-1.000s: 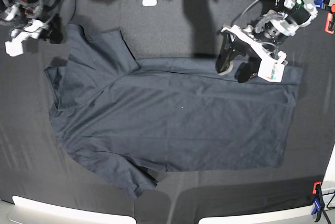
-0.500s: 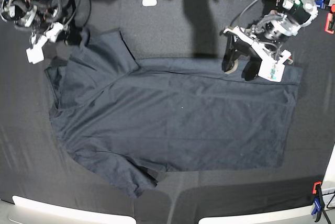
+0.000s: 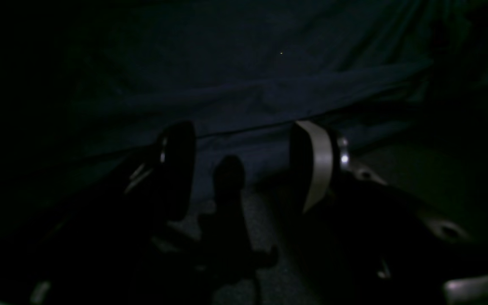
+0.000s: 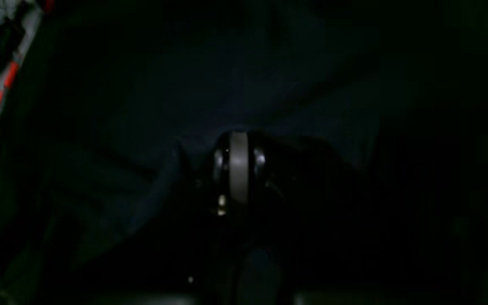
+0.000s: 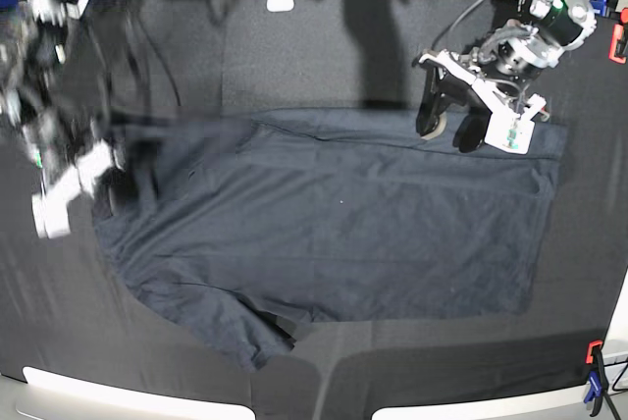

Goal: Layout the t-shirt on the table in an organized manner, then fold the t-shirt properly
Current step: 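Release the folded edge and raise the left gripper away, then lower the right gripper onto the shirt's sleeve side and grasp it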

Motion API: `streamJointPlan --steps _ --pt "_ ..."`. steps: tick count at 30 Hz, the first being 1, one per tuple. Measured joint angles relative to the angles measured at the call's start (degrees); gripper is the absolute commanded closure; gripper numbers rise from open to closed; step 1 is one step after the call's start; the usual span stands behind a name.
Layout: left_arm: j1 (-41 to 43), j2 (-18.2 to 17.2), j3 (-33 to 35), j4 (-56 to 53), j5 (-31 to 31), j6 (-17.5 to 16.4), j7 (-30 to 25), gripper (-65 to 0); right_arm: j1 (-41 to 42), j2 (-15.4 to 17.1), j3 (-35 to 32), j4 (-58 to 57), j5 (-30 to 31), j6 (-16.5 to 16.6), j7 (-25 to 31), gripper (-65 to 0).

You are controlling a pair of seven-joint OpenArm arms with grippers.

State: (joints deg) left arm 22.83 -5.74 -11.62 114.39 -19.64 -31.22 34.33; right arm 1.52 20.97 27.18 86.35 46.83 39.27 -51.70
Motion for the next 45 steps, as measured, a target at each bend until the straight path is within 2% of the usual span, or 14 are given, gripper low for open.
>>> streamJointPlan --steps 3,7,10,11,13,17,24,35,36,38,39,40,43,45 --pt "0.02 0.02 0.00 0.00 0.00 0.00 0.00 -32.0 4.35 -0.02 -5.49 -0.07 -8.98 -1.18 3.45 0.0" --pt "0.02 0.02 0.00 0.00 0.00 0.13 0.00 -32.0 7.91 -1.20 -12.24 -3.10 -18.93 -5.44 11.76 0.0" --pt "0.00 0.11 0.00 0.00 0.00 3.17 0.00 -32.0 10.82 -2.60 -14.40 -8.11 -24.52 -7.93 15.10 0.0" --pt "0.02 0.00 0.00 0.00 0.02 3.19 -0.02 -32.0 11.78 -3.10 -14.69 -10.25 -25.77 -8.22 18.14 0.0" --pt "-0.02 0.00 0.00 0.00 0.00 3.17 0.00 -32.0 14.23 -4.07 -14.67 -14.47 -27.96 -8.37 20.50 0.0" --pt "0.00 -0.02 0.00 0.00 0.00 3.17 -0.02 -32.0 19.12 -5.11 -14.73 -22.75 -29.18 -8.39 24.74 0.0" --pt "0.02 0.02 0.00 0.00 0.00 3.19 0.00 -32.0 27.23 -5.62 -14.64 -29.75 -30.77 -8.70 26.47 0.0" --pt "0.02 0.02 0.00 0.00 0.00 3.17 0.00 -32.0 27.87 -6.23 -14.67 -30.38 -30.82 -8.66 24.79 0.0" --pt "0.02 0.02 0.00 0.00 0.00 3.19 0.00 -32.0 27.96 -6.23 -14.67 -30.38 -30.82 -8.66 24.81 -5.1" --pt "0.02 0.02 0.00 0.00 0.00 3.19 0.00 -32.0 28.15 -6.23 -14.67 -30.38 -30.88 -8.66 24.85 -20.6" --pt "0.02 0.04 0.00 0.00 0.00 3.19 0.00 -32.0 28.17 -6.23 -14.67 -30.38 -30.88 -8.66 25.24 -25.7" --pt "0.02 0.02 0.00 0.00 0.00 3.17 0.00 -32.0 28.17 -6.21 -14.97 -30.38 -30.86 -8.66 26.25 -28.4" --pt "0.02 0.02 0.00 0.00 0.02 3.19 0.00 -32.0 28.30 -5.90 -18.29 -30.38 -31.78 -8.68 26.82 -28.6" --pt "0.02 0.02 0.00 0.00 0.00 3.17 0.00 -32.0 28.87 -6.08 -21.16 -30.71 -34.80 -8.61 26.62 -28.6"
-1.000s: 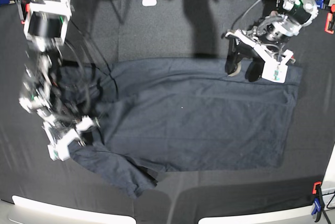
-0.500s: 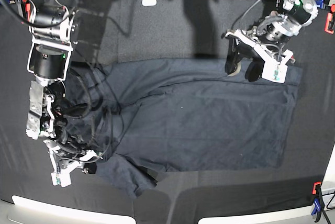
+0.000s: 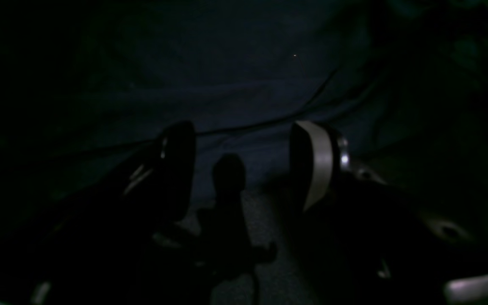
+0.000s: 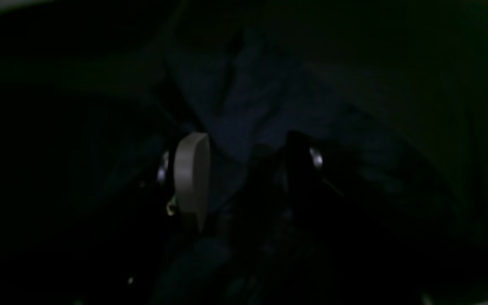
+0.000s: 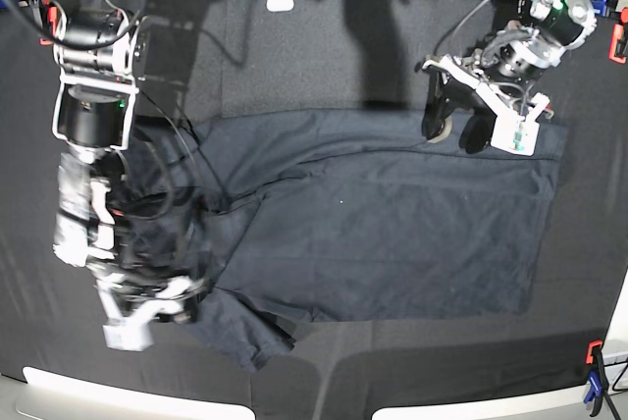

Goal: Layout the t-shirt on the table in an organized manner, then fold the t-shirt properly
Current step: 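Lower the right gripper onto the shirt's sleeve side and grasp it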

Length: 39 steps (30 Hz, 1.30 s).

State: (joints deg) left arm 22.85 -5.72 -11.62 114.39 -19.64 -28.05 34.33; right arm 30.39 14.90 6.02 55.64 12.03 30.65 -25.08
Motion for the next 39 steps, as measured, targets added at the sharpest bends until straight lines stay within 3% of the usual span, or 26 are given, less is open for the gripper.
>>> streamJointPlan --steps 2,6,9,13,16,20,25,33,36,39 --pt "0.11 -0.02 0.00 0.00 0.00 0.02 -0.02 -32.0 1.18 -0.46 -2.05 -1.05 -1.38 -0.09 -1.14 -28.6" --pt "0.61 0.00 0.00 0.00 0.00 0.02 -0.02 -32.0 4.61 -1.29 -3.37 -3.74 -0.50 -1.55 -12.79 -28.6" --pt "1.01 0.00 0.00 0.00 0.07 0.00 -0.02 -32.0 4.61 -1.14 -3.37 -3.39 1.33 -0.68 -16.57 -28.4" --pt "1.27 0.00 -0.02 0.00 0.07 0.02 0.02 -32.0 4.28 0.83 -4.07 -0.39 13.79 8.39 -30.71 -25.5" --pt "1.27 0.02 0.00 0.00 0.02 0.02 0.00 -32.0 4.76 2.67 -6.38 1.51 23.23 8.59 -40.35 -23.4" --pt "1.27 0.02 0.00 0.00 0.04 0.02 -0.02 -32.0 2.73 5.25 -8.63 2.38 24.06 8.61 -40.59 -22.8" --pt "1.27 0.02 -0.02 0.00 0.04 0.02 -0.02 -32.0 -1.31 7.72 -8.98 3.65 23.58 8.61 -40.92 -0.9" --pt "1.11 0.02 -0.02 0.00 0.09 0.02 -1.27 -32.0 -6.86 11.32 -8.98 10.19 24.06 8.61 -40.63 0.0" --pt "1.11 0.00 0.00 0.00 0.07 0.02 -1.29 -32.0 -9.77 11.74 -9.05 10.23 30.25 8.61 -40.85 0.0" --pt "1.09 0.00 0.00 0.00 0.04 0.02 -1.29 -32.0 -11.13 10.99 -9.09 10.27 30.42 8.61 -40.79 0.0"
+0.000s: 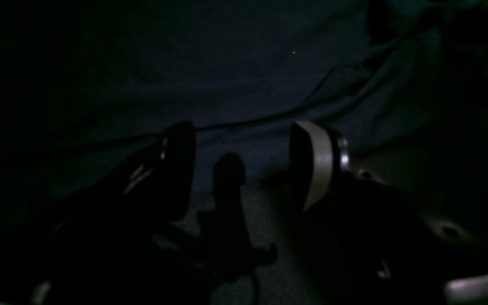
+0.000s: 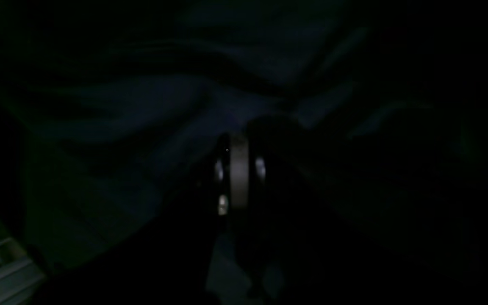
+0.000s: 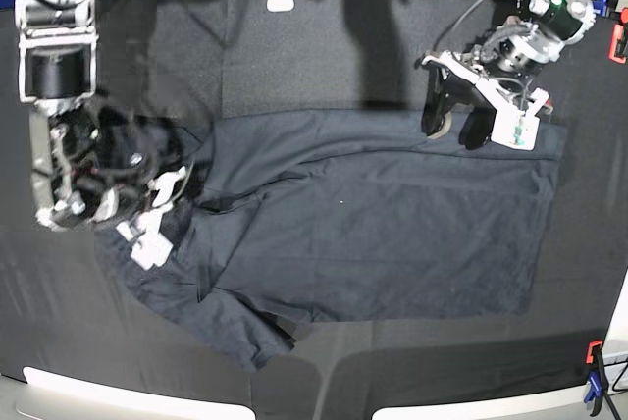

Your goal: Layout the t-shirt on the table in an organized manner, then fold the t-shirt properly

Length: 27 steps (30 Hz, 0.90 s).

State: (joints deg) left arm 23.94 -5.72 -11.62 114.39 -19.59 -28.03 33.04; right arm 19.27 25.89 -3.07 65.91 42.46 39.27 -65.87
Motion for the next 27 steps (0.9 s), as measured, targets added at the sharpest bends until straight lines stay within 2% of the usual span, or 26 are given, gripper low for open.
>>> streamJointPlan --steps 3,7,10,16,23,27 --pt "0.02 0.00 0.00 0.00 0.02 0.00 0.00 -32.0 -0.72 -1.25 0.00 0.07 -7.06 0.00 0.68 0.0" --pt "0.02 0.00 0.00 0.00 0.02 -0.02 0.02 -32.0 -0.94 -3.06 0.00 0.04 -11.34 0.00 7.30 0.0" --pt "0.00 0.00 0.00 0.00 0.00 0.00 0.00 -32.0 -0.55 -5.22 0.00 0.04 -17.11 0.00 8.35 0.0" --pt "0.00 0.00 0.00 0.00 -0.02 0.00 -0.02 -32.0 0.04 -8.02 -0.22 -0.07 -25.11 -0.04 13.84 0.0" --pt "0.00 0.00 0.00 0.00 0.15 0.00 0.13 -32.0 4.63 -10.45 -0.22 -2.32 -26.60 -1.81 18.45 0.0" --pt "0.00 0.00 0.00 0.00 0.13 0.00 0.22 -32.0 8.37 -12.68 -0.17 -8.00 -29.94 -2.32 20.37 0.0"
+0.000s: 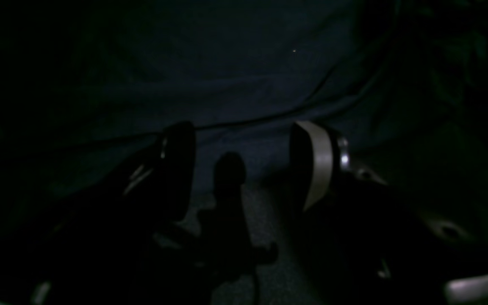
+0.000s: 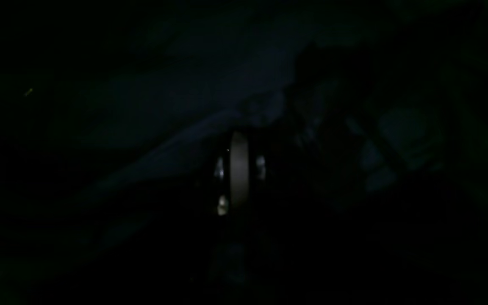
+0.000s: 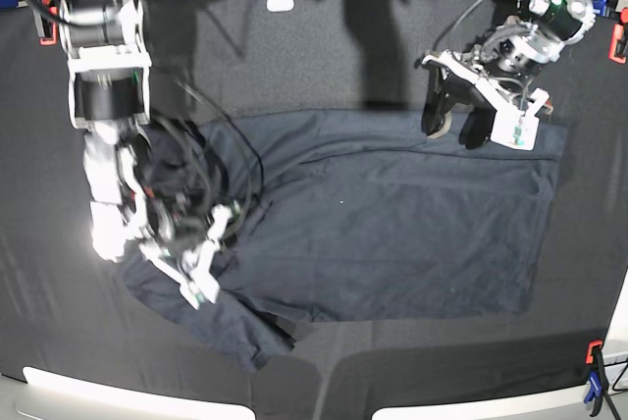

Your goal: Layout the t-shirt on the table in an organized manner, then fold the t-shirt properly

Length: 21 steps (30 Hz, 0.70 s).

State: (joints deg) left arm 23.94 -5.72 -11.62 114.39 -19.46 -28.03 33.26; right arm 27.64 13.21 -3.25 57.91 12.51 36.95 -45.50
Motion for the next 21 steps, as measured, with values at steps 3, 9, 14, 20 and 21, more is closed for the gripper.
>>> streamJointPlan --steps 3,9,14,20,21 --pt "0.00 -0.02 0.00 0.00 0.02 0.00 0.09 -32.0 2.56 -2.32 0.00 -5.33 -0.17 -0.07 4.17 0.0" --pt "0.02 0.00 0.00 0.00 0.00 -0.02 0.13 -32.0 5.22 -6.51 0.00 -8.87 -2.21 -0.09 10.10 0.0" --pt "0.00 0.00 0.00 0.00 0.02 0.00 0.15 -32.0 7.63 -9.11 0.00 -8.90 -1.66 0.02 11.67 0.0" --pt "0.00 0.02 0.00 0.00 0.00 0.00 0.15 -32.0 10.01 -8.17 0.00 -8.81 2.49 1.05 -4.33 0.0" --pt "0.00 0.00 0.00 0.00 0.02 0.00 0.13 -32.0 9.81 -7.41 0.00 -8.59 4.72 1.77 -6.80 0.0"
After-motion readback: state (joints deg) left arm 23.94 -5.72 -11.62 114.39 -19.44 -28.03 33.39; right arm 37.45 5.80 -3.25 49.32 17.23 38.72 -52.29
